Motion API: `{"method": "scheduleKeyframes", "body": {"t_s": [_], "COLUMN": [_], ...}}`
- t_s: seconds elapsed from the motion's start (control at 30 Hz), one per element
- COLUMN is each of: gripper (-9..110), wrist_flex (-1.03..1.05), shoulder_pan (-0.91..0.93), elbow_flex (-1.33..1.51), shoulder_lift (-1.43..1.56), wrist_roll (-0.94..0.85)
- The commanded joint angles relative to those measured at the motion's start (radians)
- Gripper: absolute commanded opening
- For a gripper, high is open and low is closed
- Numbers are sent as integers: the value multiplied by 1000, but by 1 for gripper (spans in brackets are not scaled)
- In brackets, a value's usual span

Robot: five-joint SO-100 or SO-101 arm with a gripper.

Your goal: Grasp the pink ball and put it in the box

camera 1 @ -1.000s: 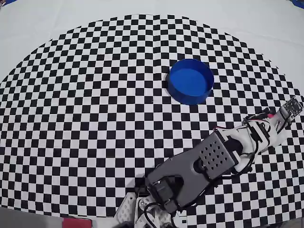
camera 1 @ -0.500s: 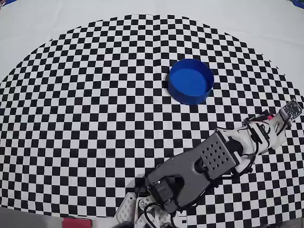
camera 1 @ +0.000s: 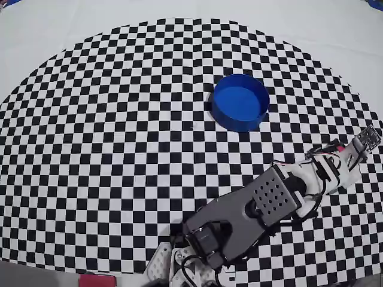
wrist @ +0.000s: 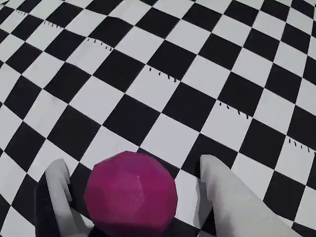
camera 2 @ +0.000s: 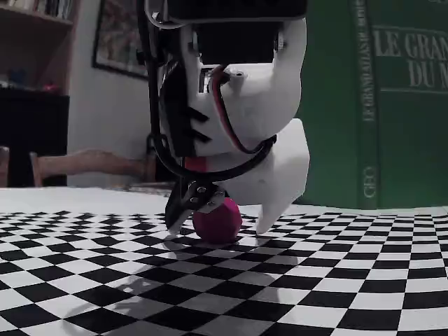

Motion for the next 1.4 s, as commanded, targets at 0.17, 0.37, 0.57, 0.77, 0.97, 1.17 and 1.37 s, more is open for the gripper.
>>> {"method": "scheduleKeyframes", "body": {"t_s": [0.17, 0.37, 0.57, 0.77, 0.97, 1.17, 1.37], "gripper": [31, 26, 0, 0, 0, 0, 0], "wrist_flex": [-3, -3, -3, -5, -5, -5, 2], "shoulder_pan": [8, 8, 5, 3, 0, -2, 3], "elbow_flex": [-17, -17, -15, -12, 15, 48, 69], "shoulder_lift": [3, 2, -2, 2, 38, 91, 146], "wrist_roll": [3, 0, -5, -6, -6, -6, 0]}}
